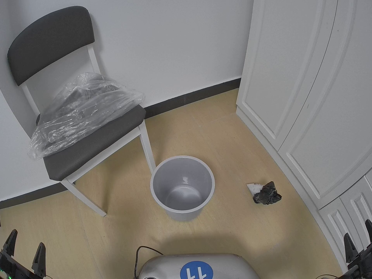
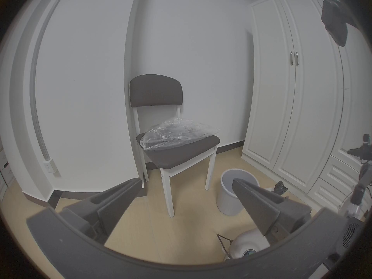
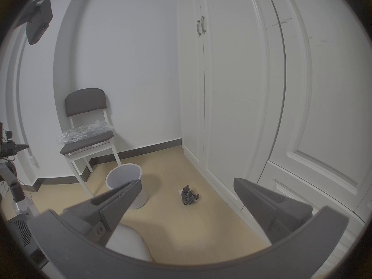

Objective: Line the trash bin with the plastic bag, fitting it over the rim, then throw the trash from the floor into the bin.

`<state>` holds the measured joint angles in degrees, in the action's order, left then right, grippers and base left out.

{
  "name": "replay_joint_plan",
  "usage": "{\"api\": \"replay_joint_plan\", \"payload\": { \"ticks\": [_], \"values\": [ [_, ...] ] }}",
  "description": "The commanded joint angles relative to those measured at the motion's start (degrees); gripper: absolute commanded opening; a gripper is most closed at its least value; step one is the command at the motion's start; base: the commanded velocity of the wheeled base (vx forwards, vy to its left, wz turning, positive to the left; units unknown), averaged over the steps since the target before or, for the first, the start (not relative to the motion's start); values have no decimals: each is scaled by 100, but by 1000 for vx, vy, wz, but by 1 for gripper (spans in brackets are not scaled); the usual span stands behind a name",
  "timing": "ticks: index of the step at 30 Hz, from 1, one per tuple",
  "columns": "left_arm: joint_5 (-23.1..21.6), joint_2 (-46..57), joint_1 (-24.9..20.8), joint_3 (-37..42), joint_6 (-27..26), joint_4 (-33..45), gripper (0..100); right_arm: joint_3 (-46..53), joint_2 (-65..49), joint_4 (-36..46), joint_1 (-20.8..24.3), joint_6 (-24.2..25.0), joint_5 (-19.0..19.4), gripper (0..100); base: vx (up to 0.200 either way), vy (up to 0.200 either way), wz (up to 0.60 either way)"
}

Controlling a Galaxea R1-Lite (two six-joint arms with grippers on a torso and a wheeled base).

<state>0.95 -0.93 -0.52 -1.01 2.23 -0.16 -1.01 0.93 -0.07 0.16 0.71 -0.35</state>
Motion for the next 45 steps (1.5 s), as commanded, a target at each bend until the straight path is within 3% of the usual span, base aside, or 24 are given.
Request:
{"api": "replay_joint_plan", "payload": {
  "ticks": [1,14,24,30,32,38,40,44,45],
  "values": [
    [2,93,0,101,-3,-2,100,101,-84,-1,2,0,0,100,0,0,0],
    [2,93,0,101,-3,-2,100,101,-84,-1,2,17,-9,100,0,0,0],
    [-253,93,8,101,-452,-2,100,92,-84,-1,-16,-229,27,100,0,0,0],
    [-262,93,8,101,-399,16,100,101,-93,-10,-7,-53,35,100,0,0,0],
    [-192,93,8,92,-135,16,100,101,-93,-19,2,96,27,100,0,0,0],
    [-7,93,8,101,-30,-37,100,92,-84,-37,-16,-123,-9,100,0,0,0],
    [-324,-13,-35,-620,-214,-643,100,92,-93,-37,-16,-308,53,100,0,0,0],
    [-526,-584,-220,-1323,-56,-617,100,84,-93,-72,-7,-176,53,100,0,0,0],
    [-420,-909,-255,-1507,-47,-582,100,-294,-93,-344,2,272,88,100,0,0,0]
  ]
}}
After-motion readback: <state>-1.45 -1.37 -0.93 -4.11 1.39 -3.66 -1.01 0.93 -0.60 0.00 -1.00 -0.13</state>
